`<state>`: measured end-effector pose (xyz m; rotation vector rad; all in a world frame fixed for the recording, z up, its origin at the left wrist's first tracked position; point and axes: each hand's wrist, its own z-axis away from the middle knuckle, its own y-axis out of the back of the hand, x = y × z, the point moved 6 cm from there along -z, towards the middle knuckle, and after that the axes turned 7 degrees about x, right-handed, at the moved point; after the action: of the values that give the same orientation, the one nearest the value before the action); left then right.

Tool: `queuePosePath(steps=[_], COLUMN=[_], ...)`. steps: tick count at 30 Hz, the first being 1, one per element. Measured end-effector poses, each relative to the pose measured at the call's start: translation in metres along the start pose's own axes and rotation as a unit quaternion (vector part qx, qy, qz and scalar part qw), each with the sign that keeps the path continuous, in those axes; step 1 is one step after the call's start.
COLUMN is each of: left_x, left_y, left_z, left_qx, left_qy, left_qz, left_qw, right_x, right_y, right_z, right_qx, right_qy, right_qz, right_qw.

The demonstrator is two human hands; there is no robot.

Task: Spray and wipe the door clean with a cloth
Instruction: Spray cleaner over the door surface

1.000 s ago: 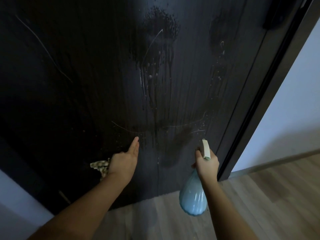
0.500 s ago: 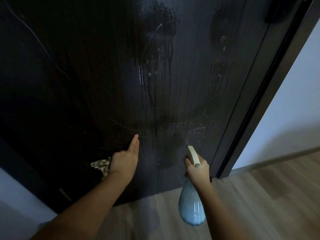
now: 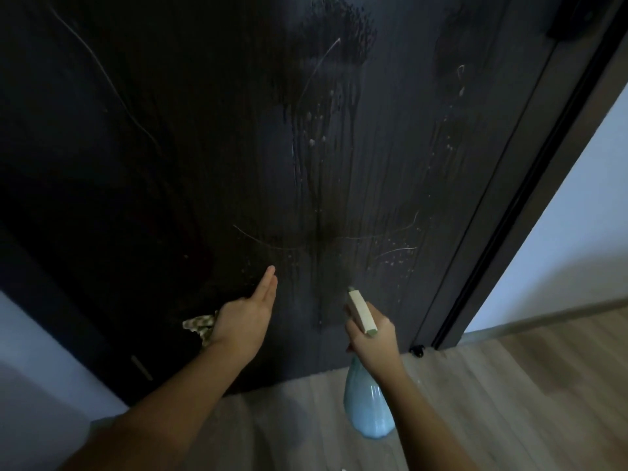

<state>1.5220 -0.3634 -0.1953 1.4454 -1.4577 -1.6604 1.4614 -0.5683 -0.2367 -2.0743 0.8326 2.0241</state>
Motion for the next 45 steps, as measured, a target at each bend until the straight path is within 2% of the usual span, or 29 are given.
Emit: queuePosePath(steps=[2, 4, 6, 9, 13, 16, 18, 22, 24, 25, 26, 30, 33, 36, 39, 42, 45], left_x=[-0.011, -0.025, -0.043, -0.067, -0.075, -0.073, -0.084, -0.127, -0.137, -0.14, -0.144, -0.169, -0.18, -0.183, -0.182, -0.178, -0.171], left_y=[-0.004, -0.002, 0.0, -0.005, -0.027, -0.048, -0.065, -0.103, -0.115, -0.119, -0.124, -0.149, -0.168, -0.195, -0.22, -0.239, -0.256], left_z=[0.011, 0.024, 0.037, 0.055, 0.077, 0.099, 0.115, 0.152, 0.17, 0.178, 0.187, 0.225, 0.258, 0.306, 0.352, 0.393, 0.429], left_qx=[0.018, 0.039, 0.056, 0.074, 0.025, -0.024, -0.028, -0.051, -0.093, -0.11, -0.12, -0.107, -0.133, -0.138, -0.093, -0.035, -0.015], left_qy=[0.021, 0.057, 0.103, 0.138, 0.125, 0.12, 0.157, 0.31, 0.349, 0.357, 0.364, 0.391, 0.408, 0.455, 0.514, 0.583, 0.624], left_qz=[0.048, 0.153, 0.28, 0.386, 0.554, 0.608, 0.635, 0.717, 0.744, 0.752, 0.745, 0.686, 0.627, 0.622, 0.617, 0.618, 0.617], left_qw=[0.998, 0.986, 0.953, 0.909, 0.823, 0.784, 0.756, 0.622, 0.562, 0.544, 0.546, 0.605, 0.651, 0.622, 0.588, 0.526, 0.48], right_x=[-0.007, -0.018, -0.032, -0.048, -0.06, -0.063, -0.059, -0.046, -0.042, -0.039, -0.034, -0.02, -0.01, 0.014, 0.043, 0.061, 0.075], right_y=[-0.015, -0.031, -0.046, -0.063, -0.094, -0.133, -0.158, -0.207, -0.234, -0.248, -0.261, -0.303, -0.322, -0.338, -0.352, -0.37, -0.389], right_z=[0.006, 0.012, 0.018, 0.028, 0.047, 0.069, 0.08, 0.113, 0.14, 0.152, 0.163, 0.206, 0.233, 0.261, 0.281, 0.3, 0.323], right_qx=[-0.026, -0.059, -0.091, -0.098, -0.111, -0.152, -0.162, -0.21, -0.259, -0.281, -0.298, -0.346, -0.425, -0.499, -0.547, -0.59, -0.617], right_qy=[0.015, 0.029, 0.057, 0.101, 0.163, 0.176, 0.176, 0.201, 0.246, 0.267, 0.283, 0.34, 0.297, 0.24, 0.171, 0.121, 0.1], right_qz=[-0.027, -0.059, -0.08, -0.086, -0.074, -0.072, -0.052, -0.005, 0.023, 0.04, 0.062, 0.13, 0.111, 0.101, 0.109, 0.13, 0.14], right_qw=[0.999, 0.996, 0.991, 0.986, 0.977, 0.97, 0.969, 0.957, 0.934, 0.921, 0.91, 0.865, 0.848, 0.827, 0.812, 0.787, 0.768])
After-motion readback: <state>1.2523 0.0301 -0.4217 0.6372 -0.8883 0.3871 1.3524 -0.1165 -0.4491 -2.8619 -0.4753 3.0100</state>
